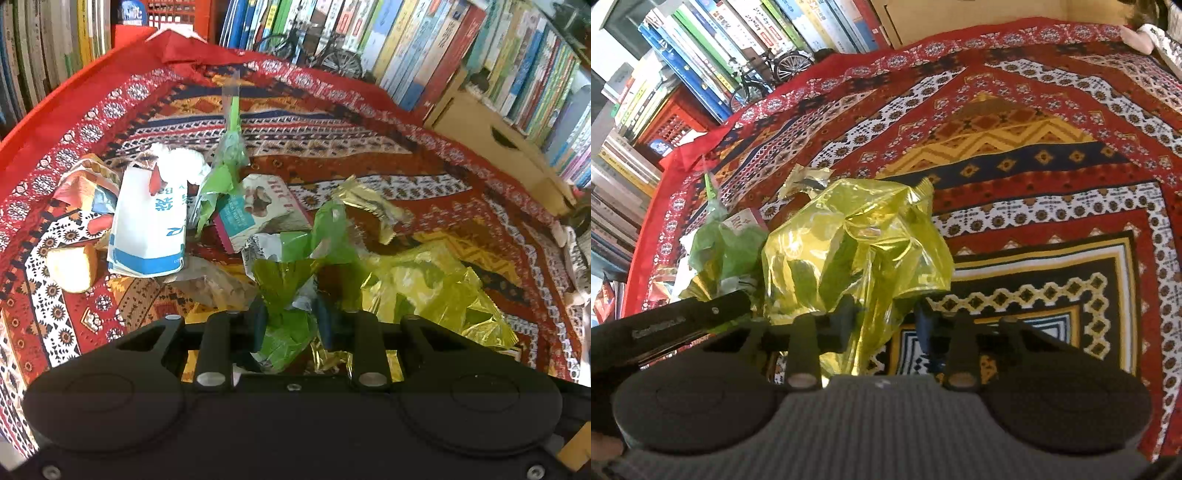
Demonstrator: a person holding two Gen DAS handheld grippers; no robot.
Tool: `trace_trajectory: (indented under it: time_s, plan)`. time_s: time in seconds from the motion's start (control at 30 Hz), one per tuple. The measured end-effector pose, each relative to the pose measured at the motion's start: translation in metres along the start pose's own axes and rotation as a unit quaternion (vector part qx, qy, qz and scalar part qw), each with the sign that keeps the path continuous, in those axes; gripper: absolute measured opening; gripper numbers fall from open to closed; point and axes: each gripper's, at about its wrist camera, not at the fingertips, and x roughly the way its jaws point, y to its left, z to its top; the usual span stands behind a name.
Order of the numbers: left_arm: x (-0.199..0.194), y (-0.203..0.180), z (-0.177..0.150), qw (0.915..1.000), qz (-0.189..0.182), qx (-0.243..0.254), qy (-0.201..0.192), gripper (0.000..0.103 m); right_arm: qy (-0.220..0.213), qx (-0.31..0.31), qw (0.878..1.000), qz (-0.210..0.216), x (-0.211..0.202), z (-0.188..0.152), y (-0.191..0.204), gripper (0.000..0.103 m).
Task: Organize books
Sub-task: 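Grasp the green-silver wrapper with the left tool while the right tool grasps the yellow foil bag, then lift both held wrappers and carry them toward the black trash bag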
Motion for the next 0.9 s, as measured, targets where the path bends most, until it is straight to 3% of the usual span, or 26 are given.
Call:
trace_trajectory:
  time_s: [0.27,0.33,0.4,0.53,0.6,0.67,0.73,0.9]
  plan:
    - [-0.028,-0.015,-0.007,0.9991,-0.029,0.027,-0.017,0.027,-0.025,-0.02,0.999,-0.01,-0.027,-0.001,-0.011,0.03]
    - [-0.032,-0.02,-0.011,0.9989,-0.024,0.037,-0.014,0.035,-0.031,-0.026,0.999,-0.017,-0.034,-0.003,-0.015,0.03]
    - [-0.034,-0.023,-0.016,0.9987,-0.018,0.045,-0.016,0.052,-0.036,-0.03,0.998,-0.031,-0.04,-0.005,-0.019,0.03]
    - [-0.037,-0.027,-0.025,0.9984,-0.001,0.053,-0.019,0.061,-0.04,-0.022,0.997,-0.054,-0.047,-0.009,-0.033,0.03]
    - [-0.04,-0.029,-0.028,0.9981,-0.003,0.059,-0.02,0.054,-0.04,-0.014,0.997,-0.062,-0.048,-0.01,-0.04,0.03]
    - [-0.043,-0.033,-0.03,0.997,-0.03,0.069,-0.019,0.046,-0.04,-0.007,0.997,-0.067,-0.049,-0.011,-0.046,0.03]
    - [-0.043,-0.039,-0.031,0.9955,-0.047,0.08,-0.019,0.046,-0.042,-0.005,0.997,-0.07,-0.051,-0.012,-0.049,0.03]
    - [-0.022,-0.057,-0.021,0.9968,-0.037,0.07,-0.012,0.05,-0.053,-0.012,0.995,-0.082,-0.058,-0.014,-0.056,0.03]
